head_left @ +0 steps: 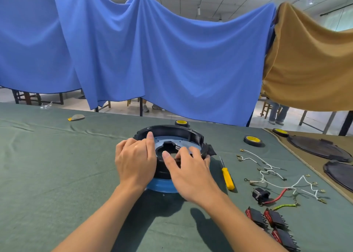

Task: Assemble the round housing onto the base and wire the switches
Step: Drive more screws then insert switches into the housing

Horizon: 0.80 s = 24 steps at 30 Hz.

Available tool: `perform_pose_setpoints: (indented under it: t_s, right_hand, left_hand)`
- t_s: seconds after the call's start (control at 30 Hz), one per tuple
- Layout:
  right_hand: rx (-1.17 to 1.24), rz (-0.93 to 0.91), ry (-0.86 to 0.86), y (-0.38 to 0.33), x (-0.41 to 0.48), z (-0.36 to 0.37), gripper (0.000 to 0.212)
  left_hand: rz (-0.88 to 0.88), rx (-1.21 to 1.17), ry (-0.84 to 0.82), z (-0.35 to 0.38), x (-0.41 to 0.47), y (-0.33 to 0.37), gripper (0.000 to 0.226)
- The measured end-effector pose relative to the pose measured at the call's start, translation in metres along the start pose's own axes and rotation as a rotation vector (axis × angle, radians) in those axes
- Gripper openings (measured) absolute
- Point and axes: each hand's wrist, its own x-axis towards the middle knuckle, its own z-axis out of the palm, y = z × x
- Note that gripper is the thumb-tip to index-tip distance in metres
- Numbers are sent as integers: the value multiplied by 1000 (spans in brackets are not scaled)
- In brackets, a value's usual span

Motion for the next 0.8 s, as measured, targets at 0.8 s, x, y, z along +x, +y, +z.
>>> perform_pose_setpoints:
  t_s: [0.8]
  right_hand:
    - [-39,-89,16,51,23,-54,18]
  left_hand:
    - [335,-70,39,-2,-2,2,40]
